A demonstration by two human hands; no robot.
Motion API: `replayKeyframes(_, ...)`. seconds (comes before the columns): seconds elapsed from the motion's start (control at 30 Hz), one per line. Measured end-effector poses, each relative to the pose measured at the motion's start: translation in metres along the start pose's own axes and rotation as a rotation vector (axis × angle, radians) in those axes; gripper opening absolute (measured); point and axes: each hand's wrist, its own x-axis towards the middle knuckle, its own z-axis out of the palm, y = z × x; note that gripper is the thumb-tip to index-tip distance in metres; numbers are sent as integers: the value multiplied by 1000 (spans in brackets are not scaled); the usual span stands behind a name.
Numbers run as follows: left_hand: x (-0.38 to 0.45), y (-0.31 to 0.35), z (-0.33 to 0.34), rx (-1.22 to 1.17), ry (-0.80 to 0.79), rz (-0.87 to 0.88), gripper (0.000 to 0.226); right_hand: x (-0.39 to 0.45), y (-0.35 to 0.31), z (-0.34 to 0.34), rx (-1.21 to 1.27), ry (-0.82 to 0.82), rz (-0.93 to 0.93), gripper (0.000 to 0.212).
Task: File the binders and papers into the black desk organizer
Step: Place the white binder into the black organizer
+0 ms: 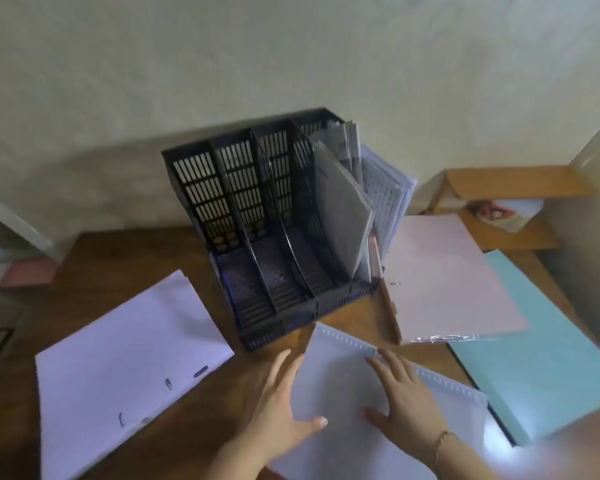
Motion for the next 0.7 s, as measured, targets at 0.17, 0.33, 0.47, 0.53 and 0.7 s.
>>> replayKeyframes(0.17,7,2,17,201,-67,-57,115,25,12,5,-109,30,49,100)
replayKeyframes(0.33,8,4,26,236,-46,-84,112,37,10,10,-71,23,97,101)
replayKeyframes(0.47,5,-1,24,213,-15,-101,113,47,24,2,69,-89,107,82)
replayKeyframes(0.53,2,-5,21,191,23,-96,112,45,35,-14,328,-156,-27,64)
replayKeyframes(0.7,-20,-15,11,-347,198,-211,80,19,32,-81,906,-326,-144,40)
